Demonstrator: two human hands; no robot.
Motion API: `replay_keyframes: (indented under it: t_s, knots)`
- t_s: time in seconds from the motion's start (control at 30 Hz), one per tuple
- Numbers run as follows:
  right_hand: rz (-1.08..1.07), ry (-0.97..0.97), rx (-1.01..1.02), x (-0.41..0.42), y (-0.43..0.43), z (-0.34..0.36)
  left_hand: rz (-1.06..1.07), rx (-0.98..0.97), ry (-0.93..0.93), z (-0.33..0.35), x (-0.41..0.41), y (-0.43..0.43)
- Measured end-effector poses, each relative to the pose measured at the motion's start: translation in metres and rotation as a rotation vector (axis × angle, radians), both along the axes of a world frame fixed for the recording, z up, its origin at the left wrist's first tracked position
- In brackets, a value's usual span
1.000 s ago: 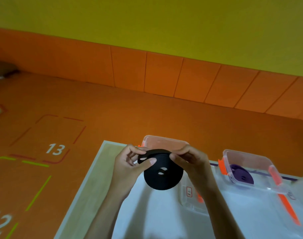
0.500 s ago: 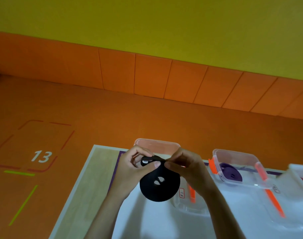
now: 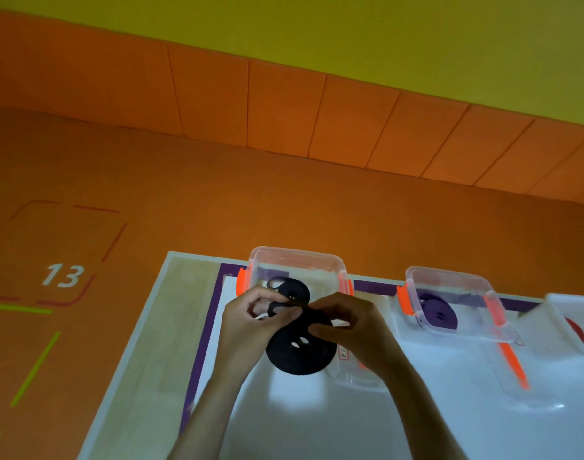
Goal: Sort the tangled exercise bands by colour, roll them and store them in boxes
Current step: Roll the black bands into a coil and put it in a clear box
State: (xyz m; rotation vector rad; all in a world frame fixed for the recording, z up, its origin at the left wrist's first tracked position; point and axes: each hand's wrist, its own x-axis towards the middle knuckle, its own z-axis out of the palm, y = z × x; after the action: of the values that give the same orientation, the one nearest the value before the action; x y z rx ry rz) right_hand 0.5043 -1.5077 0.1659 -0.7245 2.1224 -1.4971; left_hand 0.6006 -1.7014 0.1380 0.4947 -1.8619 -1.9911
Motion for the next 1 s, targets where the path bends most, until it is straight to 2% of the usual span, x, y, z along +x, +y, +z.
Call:
replay_keyframes:
  t_s: [0.2, 0.3, 0.4, 0.53, 0.6, 0.73, 1.0]
  knots:
    - [-0.065, -0.048, -0.014, -0.023, 0.005, -0.017, -0.006, -0.006, -0.087, -0.009, -0.026, 0.011]
    - [-0.136, -0.176, -0.067, -0.041, 0.008, -0.028, -0.157, 0.005, -0.17, -0.01, -0.039, 0.001]
    - [-0.193, -0.279, -0.093, -0.062, 0.006, -0.044, -0.274, 0.135, -0.311, -0.015, -0.054, -0.012]
    - [-0.289, -0.285, -0.005, -0.091, -0.018, -0.071, -0.133, 0.15, -0.398, -0.031, -0.085, -0.02]
    - [-0.385, -0.294, -0.035, -0.106, -0.032, -0.089, -0.043, 0.147, -0.418, -0.046, -0.104, -0.024]
    - [-0.437, -0.4, 0.035, -0.125, -0.05, -0.13, 0.105, 0.092, -0.513, -0.084, -0.142, -0.026]
    - [-0.406, -0.475, 0.344, -0.156, -0.074, -0.188, 0.136, -0.071, -0.707, -0.153, -0.185, -0.028]
